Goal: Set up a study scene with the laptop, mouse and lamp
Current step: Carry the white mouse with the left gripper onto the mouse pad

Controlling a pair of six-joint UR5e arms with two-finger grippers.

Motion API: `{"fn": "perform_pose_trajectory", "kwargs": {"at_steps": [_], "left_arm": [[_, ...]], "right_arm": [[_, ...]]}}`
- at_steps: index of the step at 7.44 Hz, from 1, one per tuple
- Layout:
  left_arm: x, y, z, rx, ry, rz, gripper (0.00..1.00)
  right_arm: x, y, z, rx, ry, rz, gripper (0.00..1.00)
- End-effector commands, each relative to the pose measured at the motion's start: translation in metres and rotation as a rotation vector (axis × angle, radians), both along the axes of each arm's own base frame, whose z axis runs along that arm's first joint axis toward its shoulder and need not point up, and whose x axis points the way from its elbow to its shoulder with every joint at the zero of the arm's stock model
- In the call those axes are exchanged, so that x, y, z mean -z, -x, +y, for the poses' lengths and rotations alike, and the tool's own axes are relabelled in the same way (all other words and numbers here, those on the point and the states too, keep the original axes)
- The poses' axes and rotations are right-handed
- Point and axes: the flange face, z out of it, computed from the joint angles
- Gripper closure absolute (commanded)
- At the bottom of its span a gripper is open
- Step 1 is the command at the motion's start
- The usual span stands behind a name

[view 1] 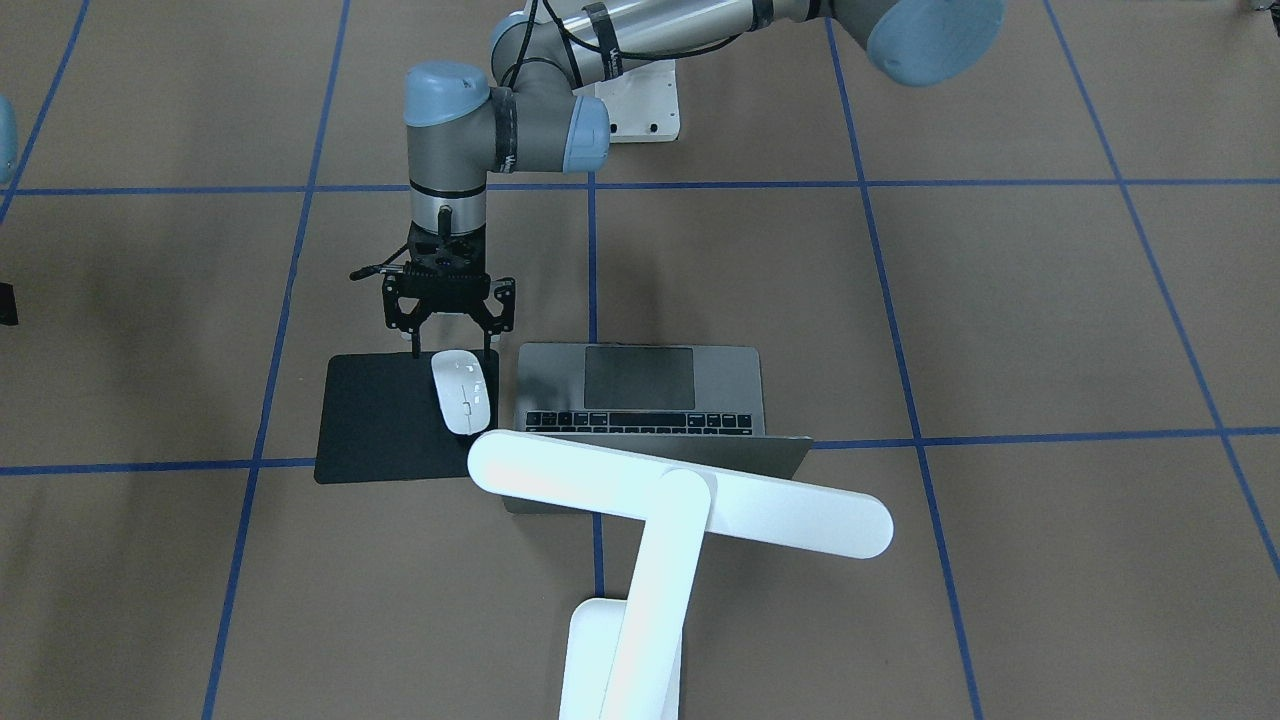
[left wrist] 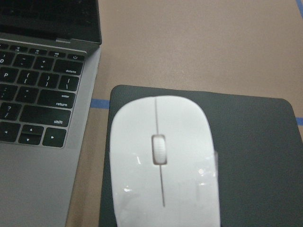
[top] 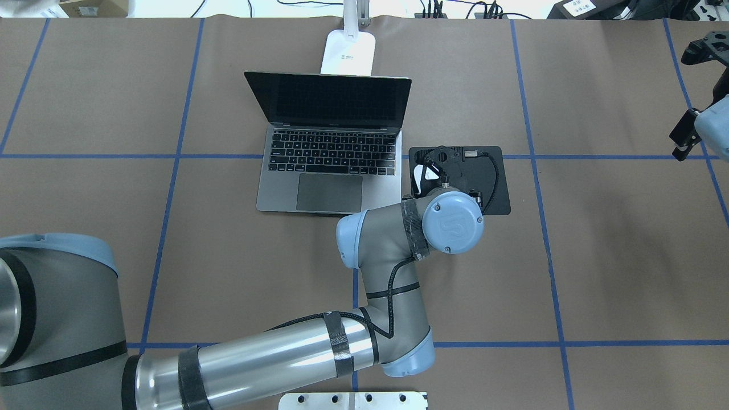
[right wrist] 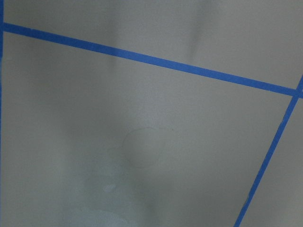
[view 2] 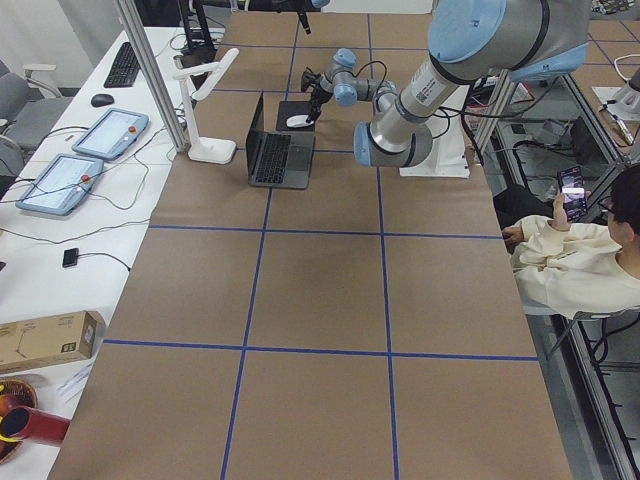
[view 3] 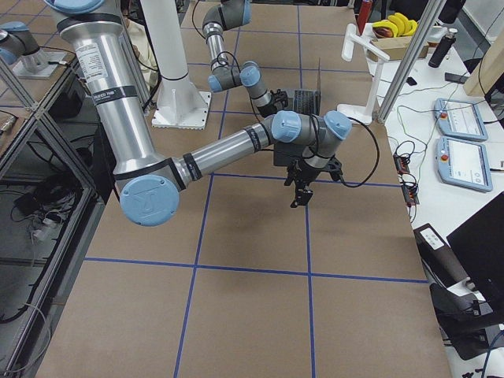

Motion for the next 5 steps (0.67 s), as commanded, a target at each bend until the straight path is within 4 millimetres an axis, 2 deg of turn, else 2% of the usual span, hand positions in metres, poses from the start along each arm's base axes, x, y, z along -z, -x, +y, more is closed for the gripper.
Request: {"fn": "perform_pose_trajectory", "kwargs": {"at_steps": [1,2,3,4,5], "left_arm": [[0.029,0.033,0.014,-0.055,-0.01,0.036,0.01],[0.02,0.086,0.034,-0.103,0.016,0.015,0.01],[0.001,0.162,0.052,-0.149,-0.001,-0.016,0.01],[-0.032,0.237,0.065,-0.184,0.018,-0.055,0.01],[-0.065,0.283,0.061,-0.199,0.061,-0.068,0.01]], "right_arm": [[0.005,-0.007,-0.004,-0.016,-0.009,-0.001,0.0],[0.009,-0.012,-0.007,-0.035,-0.011,0.003,0.0],[0.02,-0.018,-0.014,-0.07,-0.014,0.008,0.0],[0.025,-0.023,-0.016,-0.121,0.005,0.019,0.0],[0.023,-0.025,-0.02,-0.152,-0.004,0.026,0.0]]}}
